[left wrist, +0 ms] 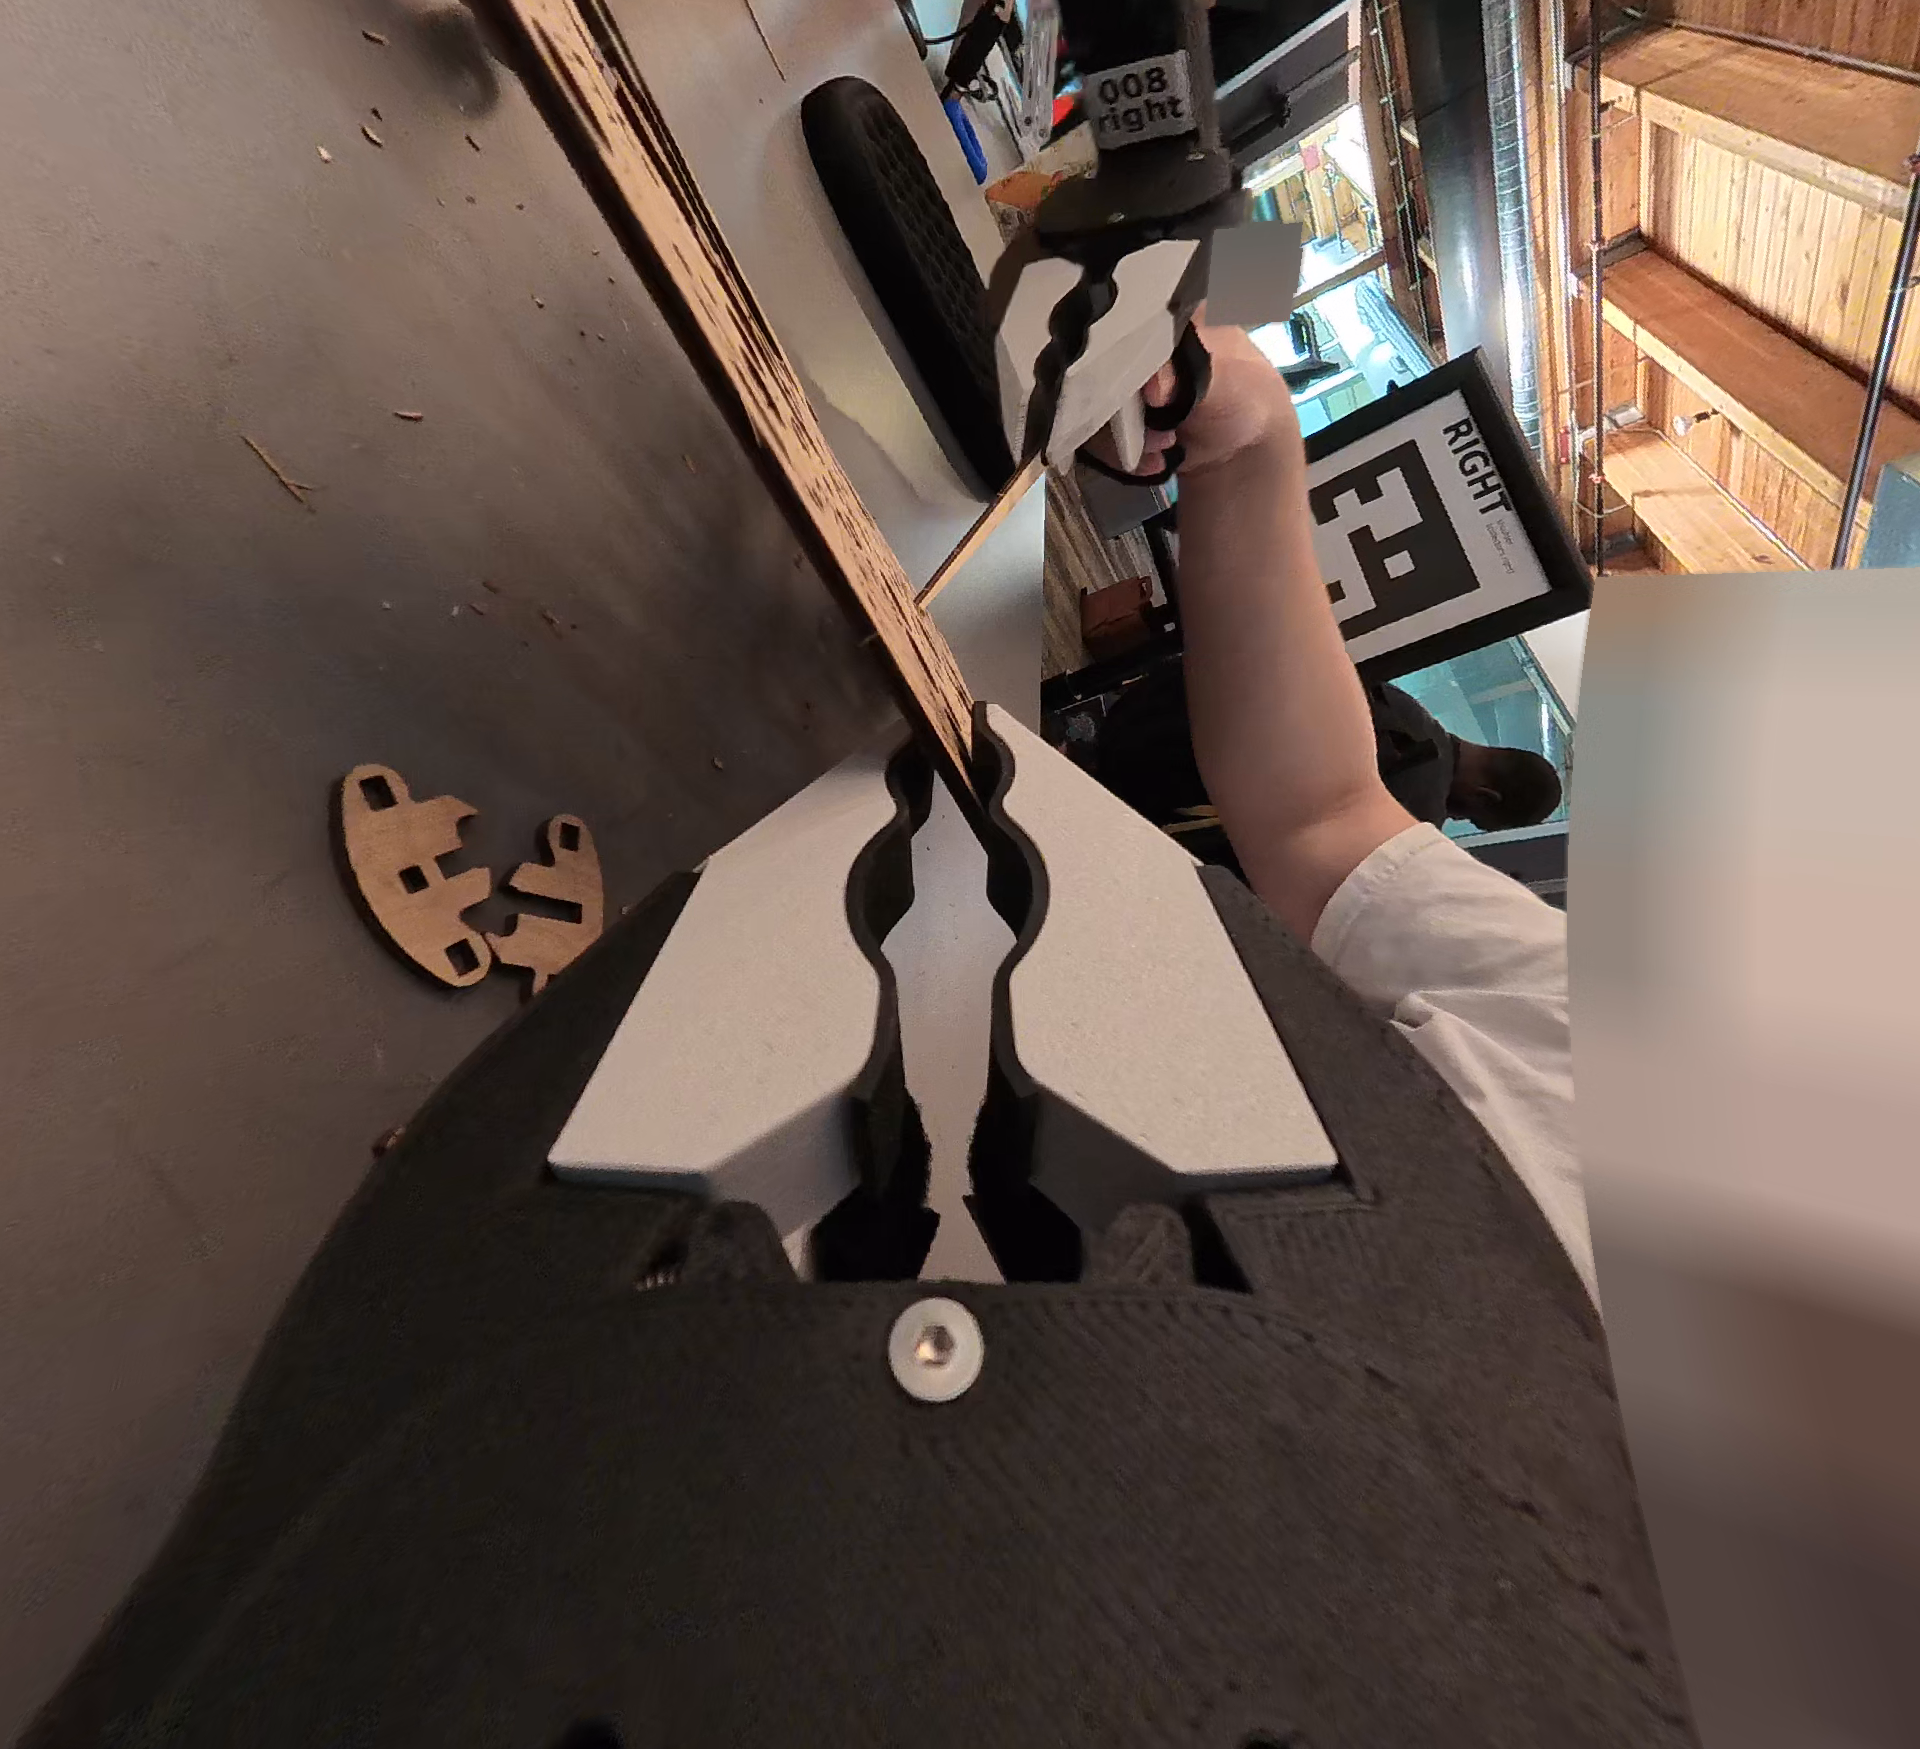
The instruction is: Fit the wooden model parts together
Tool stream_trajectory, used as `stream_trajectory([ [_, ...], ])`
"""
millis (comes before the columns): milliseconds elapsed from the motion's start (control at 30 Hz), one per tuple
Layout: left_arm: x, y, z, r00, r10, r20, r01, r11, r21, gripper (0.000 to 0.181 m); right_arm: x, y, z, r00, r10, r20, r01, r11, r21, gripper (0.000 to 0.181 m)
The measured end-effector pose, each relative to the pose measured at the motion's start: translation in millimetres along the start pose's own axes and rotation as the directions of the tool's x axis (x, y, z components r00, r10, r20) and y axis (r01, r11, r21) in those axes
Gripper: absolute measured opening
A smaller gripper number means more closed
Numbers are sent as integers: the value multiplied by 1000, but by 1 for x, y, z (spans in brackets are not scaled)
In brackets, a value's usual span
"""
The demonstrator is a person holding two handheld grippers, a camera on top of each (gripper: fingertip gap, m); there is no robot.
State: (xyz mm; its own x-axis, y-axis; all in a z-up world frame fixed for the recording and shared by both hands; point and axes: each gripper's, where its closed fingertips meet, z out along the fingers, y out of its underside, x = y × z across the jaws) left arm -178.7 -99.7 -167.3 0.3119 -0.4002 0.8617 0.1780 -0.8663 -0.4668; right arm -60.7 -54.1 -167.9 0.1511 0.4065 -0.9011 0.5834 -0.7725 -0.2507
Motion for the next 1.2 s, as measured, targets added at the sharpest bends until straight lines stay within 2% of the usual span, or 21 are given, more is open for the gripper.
stream_trajectory([
  [33,0,0,0,1000,-3,0,3,1000,1,5,-2,0,1,998,-25,-50,24,1000,-19,2],
  [100,-1,-1,-1,1000,-4,0,4,1000,6,4,-4,0,1,977,-86,-195,71,994,-84,1],
  [233,-1,0,0,1000,6,8,-6,1000,-1,4,-19,-6,6,899,-165,-405,80,973,-219,1],
  [333,-2,1,0,1000,7,13,-7,1000,-8,4,-29,-8,12,796,-279,-538,74,926,-371,1],
  [400,-2,2,1,1000,15,22,-14,1000,-16,3,-35,-7,16,714,-392,-581,64,862,-503,1],
  [500,-1,5,3,999,28,19,-28,999,-34,2,-47,-10,27,625,-558,-546,50,727,-685,2],
  [600,0,6,3,1000,21,13,-20,999,-43,2,-51,-11,37,544,-712,-444,12,535,-845,2],
  [667,0,8,4,1000,16,8,-15,998,-54,2,-55,-8,43,523,-774,-357,-16,410,-912,2],
  [767,0,9,4,1000,14,6,-14,998,-61,2,-57,-6,48,527,-790,-313,-90,315,-945,2],
  [833,1,10,5,1000,17,2,-17,997,-70,2,-59,-1,49,558,-774,-301,-134,273,-953,1],
  [967,1,12,6,999,46,14,-45,996,-79,2,-56,0,46,649,-692,-317,-181,264,-947,2],
  [1067,1,13,7,998,59,21,-57,995,-86,3,-52,-3,43,723,-609,-325,-155,316,-936,2],
  [1200,1,13,7,998,54,21,-52,995,-85,5,-38,-14,32,696,-626,-353,-83,418,-905,2],
])
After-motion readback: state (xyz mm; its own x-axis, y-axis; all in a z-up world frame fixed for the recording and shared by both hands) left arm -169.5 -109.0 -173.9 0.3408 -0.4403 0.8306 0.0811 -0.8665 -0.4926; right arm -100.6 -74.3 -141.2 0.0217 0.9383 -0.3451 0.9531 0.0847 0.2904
